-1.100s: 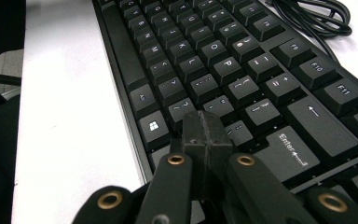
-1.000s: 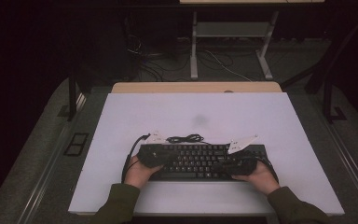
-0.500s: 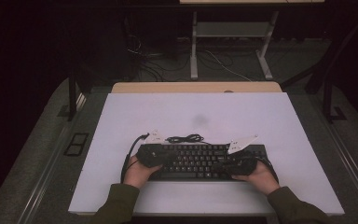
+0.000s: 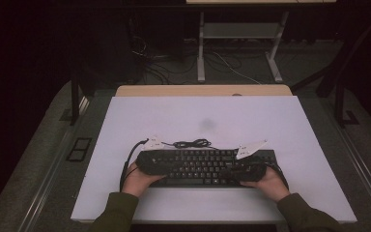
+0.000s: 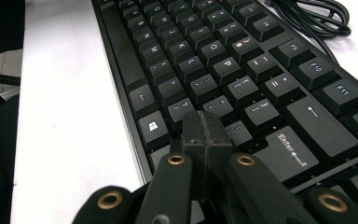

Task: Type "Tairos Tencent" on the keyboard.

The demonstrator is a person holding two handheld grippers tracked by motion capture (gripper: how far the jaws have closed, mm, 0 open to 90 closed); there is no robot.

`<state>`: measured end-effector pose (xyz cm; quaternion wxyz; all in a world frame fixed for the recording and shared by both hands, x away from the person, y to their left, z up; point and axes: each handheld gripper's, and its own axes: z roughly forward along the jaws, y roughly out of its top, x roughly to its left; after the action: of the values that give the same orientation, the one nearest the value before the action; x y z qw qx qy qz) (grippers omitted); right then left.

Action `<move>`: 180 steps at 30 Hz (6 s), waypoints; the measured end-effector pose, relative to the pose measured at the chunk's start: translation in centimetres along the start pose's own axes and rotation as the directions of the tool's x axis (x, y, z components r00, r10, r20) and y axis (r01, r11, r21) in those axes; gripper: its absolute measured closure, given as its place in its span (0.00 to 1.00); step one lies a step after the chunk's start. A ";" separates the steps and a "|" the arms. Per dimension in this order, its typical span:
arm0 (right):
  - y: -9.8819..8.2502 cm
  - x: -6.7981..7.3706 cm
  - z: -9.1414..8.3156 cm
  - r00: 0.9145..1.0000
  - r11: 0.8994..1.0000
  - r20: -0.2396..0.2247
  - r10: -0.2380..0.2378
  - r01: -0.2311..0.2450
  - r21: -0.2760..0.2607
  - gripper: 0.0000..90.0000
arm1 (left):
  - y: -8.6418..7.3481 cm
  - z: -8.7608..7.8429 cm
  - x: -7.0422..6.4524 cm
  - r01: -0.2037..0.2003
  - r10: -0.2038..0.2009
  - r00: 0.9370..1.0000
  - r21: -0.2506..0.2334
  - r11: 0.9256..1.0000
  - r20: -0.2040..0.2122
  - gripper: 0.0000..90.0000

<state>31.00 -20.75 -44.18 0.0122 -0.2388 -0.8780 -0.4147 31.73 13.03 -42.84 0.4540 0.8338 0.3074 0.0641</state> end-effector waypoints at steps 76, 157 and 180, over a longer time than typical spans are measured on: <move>3.8 -1.6 2.0 0.990 0.965 0.083 0.117 -0.094 -0.243 0.22 | -2.7 -3.4 1.4 0.015 -0.017 0.997 -0.028 1.000 -0.076 0.95; 6.3 0.6 4.5 0.999 0.980 -0.040 0.034 -0.041 -0.193 0.77 | -2.2 -2.0 0.9 0.034 -0.037 0.994 -0.023 0.999 -0.106 0.32; 6.1 2.4 6.3 0.995 0.996 -0.092 -0.044 0.037 -0.078 0.99 | -2.2 -1.9 0.8 0.018 -0.021 0.995 -0.026 0.999 -0.101 0.27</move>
<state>32.62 -11.81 -43.37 0.0358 -0.2016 -0.8647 -0.4587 30.62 15.75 -43.63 0.4491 0.8206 0.3373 0.1055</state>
